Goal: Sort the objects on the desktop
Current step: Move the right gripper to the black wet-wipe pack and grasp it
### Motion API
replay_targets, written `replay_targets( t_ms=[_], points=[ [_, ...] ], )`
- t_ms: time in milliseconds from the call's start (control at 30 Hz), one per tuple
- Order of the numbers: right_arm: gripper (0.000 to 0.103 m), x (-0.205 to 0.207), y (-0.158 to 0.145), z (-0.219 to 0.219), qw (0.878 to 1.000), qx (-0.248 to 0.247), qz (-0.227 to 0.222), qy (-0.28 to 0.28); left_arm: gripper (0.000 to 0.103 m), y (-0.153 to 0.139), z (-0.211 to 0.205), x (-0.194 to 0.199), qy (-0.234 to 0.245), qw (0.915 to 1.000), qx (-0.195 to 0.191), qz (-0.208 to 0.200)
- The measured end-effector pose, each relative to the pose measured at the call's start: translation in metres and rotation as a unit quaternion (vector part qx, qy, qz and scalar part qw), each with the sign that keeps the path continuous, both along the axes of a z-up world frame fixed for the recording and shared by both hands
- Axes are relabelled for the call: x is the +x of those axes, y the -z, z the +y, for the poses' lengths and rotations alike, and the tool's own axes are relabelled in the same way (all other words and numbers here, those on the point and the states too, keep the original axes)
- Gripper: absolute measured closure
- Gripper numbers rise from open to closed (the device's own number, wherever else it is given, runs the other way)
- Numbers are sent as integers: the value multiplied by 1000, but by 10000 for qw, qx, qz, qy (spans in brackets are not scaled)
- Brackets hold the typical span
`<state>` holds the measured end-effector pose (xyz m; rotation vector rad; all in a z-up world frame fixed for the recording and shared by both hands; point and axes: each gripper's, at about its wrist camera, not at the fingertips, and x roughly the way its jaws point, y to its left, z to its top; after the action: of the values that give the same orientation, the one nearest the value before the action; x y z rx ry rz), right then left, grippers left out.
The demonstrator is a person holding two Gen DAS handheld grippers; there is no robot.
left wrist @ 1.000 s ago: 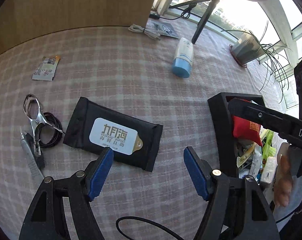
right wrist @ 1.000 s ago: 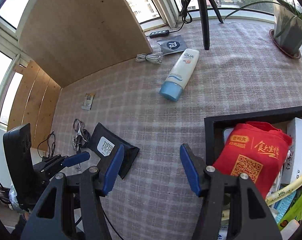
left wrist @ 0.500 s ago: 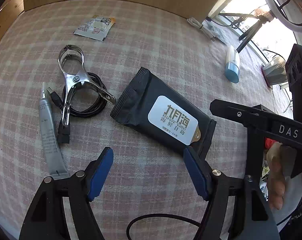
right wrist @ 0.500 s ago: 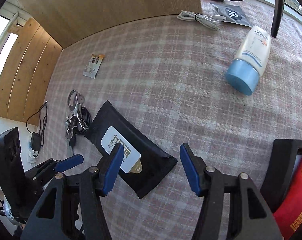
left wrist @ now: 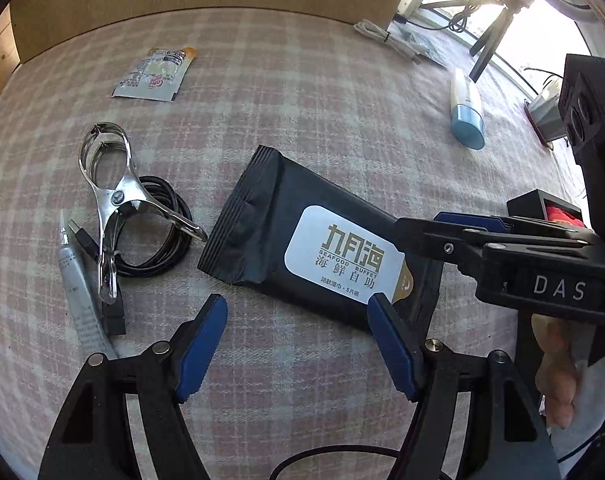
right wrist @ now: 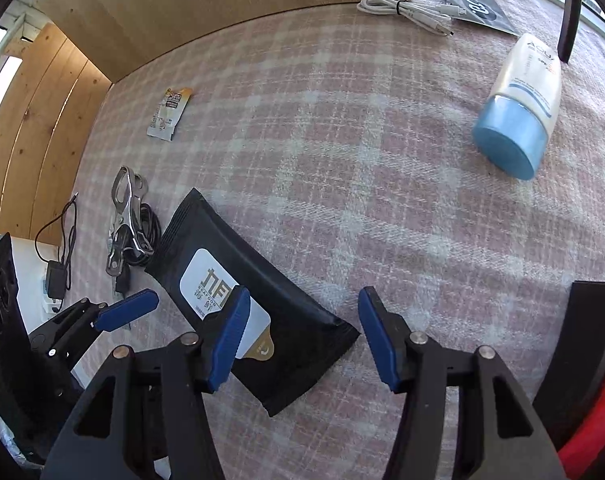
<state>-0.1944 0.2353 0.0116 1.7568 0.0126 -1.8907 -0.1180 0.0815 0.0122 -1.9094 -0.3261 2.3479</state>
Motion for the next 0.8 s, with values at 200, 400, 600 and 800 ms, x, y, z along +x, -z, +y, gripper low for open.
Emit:
replay_targets(
  t_ms=[200,400,600,800],
  points=[
    [54,20,5,13,9998,-119,-137,34,33,1,-2,-6,43,9998,168,36],
    [61,49,18,33,9934,-646,-903,290,36,0,8,-6,327,9993,73,179],
    [63,56,14,39,9946,-571,-819,291,36,-2,9,0,473,9983,199,261],
    [63,44,11,22,9977,-415,-439,323,36,-2,18,-1,615,9975,187,286]
  ],
)
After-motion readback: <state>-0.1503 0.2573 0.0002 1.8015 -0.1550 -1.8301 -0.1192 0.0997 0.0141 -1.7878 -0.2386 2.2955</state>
